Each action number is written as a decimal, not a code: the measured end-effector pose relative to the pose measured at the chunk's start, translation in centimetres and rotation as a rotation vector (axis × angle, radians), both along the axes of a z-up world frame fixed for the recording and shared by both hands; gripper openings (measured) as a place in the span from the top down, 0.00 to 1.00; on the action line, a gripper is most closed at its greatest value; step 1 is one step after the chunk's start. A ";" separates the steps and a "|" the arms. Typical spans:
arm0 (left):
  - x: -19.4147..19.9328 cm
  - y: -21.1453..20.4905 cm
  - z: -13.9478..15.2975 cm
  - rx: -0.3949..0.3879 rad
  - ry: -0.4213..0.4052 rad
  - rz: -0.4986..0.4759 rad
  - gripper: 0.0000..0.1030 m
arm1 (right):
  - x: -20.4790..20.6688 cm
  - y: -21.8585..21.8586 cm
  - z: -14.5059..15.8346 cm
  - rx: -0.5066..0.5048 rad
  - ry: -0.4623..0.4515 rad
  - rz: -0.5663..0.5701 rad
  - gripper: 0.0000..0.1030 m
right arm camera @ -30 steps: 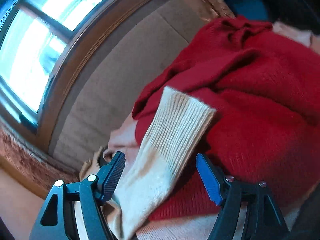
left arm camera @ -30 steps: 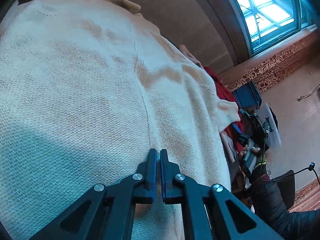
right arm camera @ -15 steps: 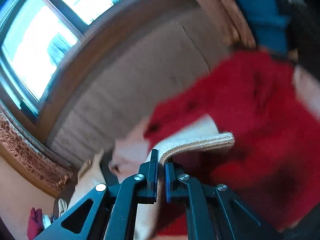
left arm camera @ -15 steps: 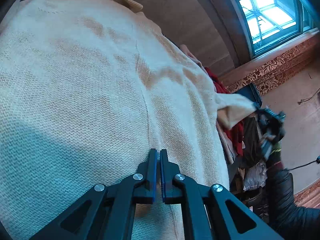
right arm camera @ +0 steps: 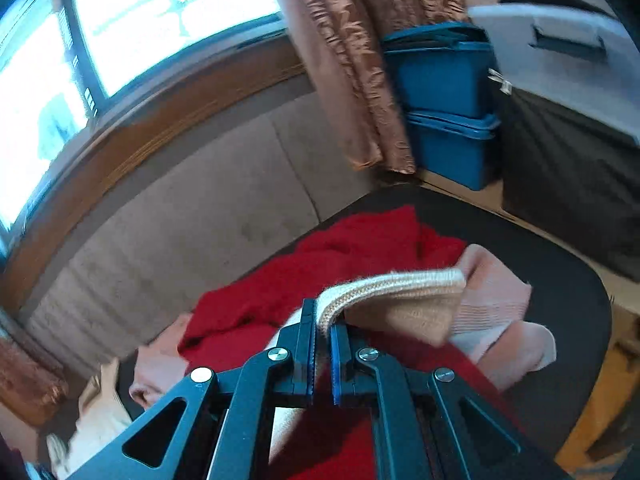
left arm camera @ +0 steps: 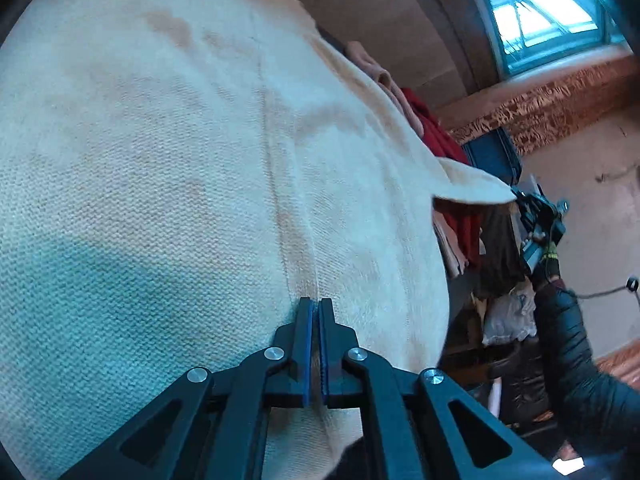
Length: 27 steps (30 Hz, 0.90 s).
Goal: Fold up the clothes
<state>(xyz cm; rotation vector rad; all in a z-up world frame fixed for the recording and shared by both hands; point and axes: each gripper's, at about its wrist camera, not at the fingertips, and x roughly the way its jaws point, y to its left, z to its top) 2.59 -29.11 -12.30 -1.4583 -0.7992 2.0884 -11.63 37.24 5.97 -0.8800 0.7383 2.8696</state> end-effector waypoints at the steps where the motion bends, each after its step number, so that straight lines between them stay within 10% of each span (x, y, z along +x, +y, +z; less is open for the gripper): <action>1: -0.1 0.3 0.4 -0.025 0.005 -0.005 0.96 | 0.6 0.6 0.1 -0.063 0.026 0.001 0.94; 5: -1.1 1.8 2.1 -0.064 0.061 -0.021 0.86 | 2.6 -2.5 2.1 -0.257 0.157 0.162 0.94; 10: -3.3 1.7 2.2 0.128 0.026 0.025 0.78 | 4.4 -14.3 4.5 -0.317 0.237 0.556 0.93; 17: -3.2 -1.7 1.8 0.277 -0.009 0.202 0.71 | 13.3 -38.2 -3.0 -0.185 0.025 1.194 0.92; 21: -2.1 -5.1 0.8 0.278 -0.040 0.296 0.69 | 18.1 -44.3 -8.9 -0.056 -0.090 1.280 0.88; 27: -1.6 -5.7 0.8 0.252 -0.016 0.288 0.68 | 19.3 -41.8 -11.9 -0.103 -0.160 1.235 0.54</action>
